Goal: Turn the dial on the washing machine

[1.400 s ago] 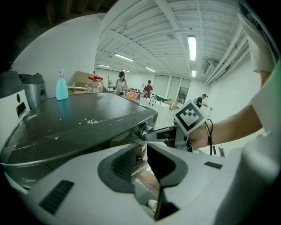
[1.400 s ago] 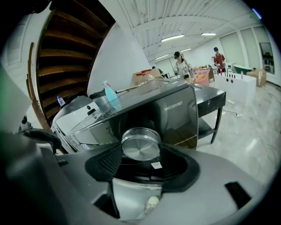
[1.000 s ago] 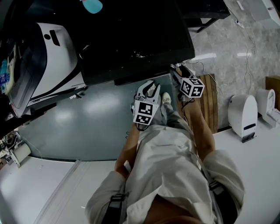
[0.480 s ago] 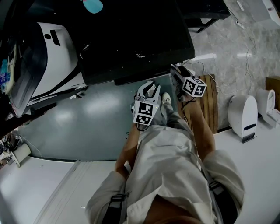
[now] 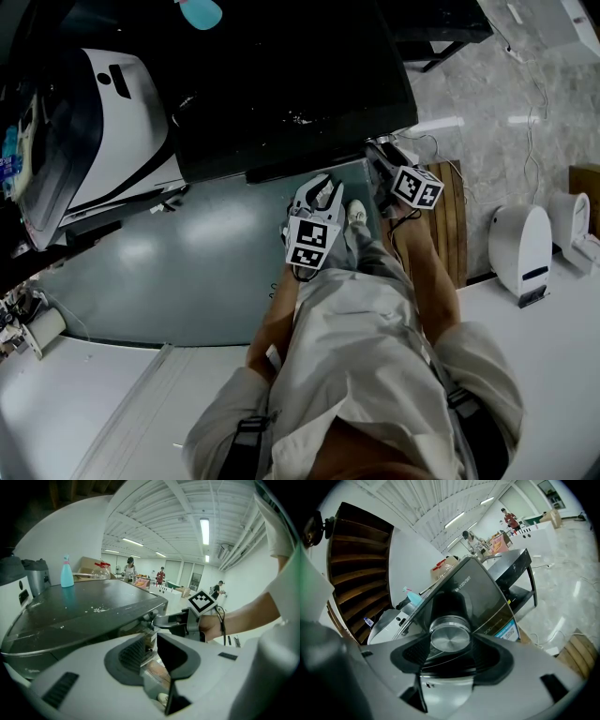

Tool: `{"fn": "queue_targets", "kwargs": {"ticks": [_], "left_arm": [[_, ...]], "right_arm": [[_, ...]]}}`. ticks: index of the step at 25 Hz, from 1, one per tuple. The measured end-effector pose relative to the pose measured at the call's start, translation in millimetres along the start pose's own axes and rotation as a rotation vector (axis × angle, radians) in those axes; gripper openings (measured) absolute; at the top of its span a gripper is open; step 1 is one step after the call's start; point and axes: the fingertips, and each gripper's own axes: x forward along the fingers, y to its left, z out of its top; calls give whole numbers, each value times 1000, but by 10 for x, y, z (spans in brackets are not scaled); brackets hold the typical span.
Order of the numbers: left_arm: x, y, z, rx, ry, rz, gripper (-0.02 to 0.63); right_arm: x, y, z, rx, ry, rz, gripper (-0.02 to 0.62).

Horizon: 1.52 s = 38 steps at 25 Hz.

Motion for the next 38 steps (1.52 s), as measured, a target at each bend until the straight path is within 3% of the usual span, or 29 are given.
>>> {"fn": "queue_targets", "kwargs": {"ticks": [8,17,31,38], "left_arm": [[-33,-4,31,3,-8,5,87],[-70,18,89,6,-23,24,87],[-240,6,315,28,-62,71,87],[-415,39,584,42,-121,109,87]], "right_arm": [[13,64,-41,-45,30,-19,331],[-226,135,-218,-150,55,-60,316],[-701,833,107,-524,6,-25,310],[-947,1197,396,-628,-64,2,310]]}}
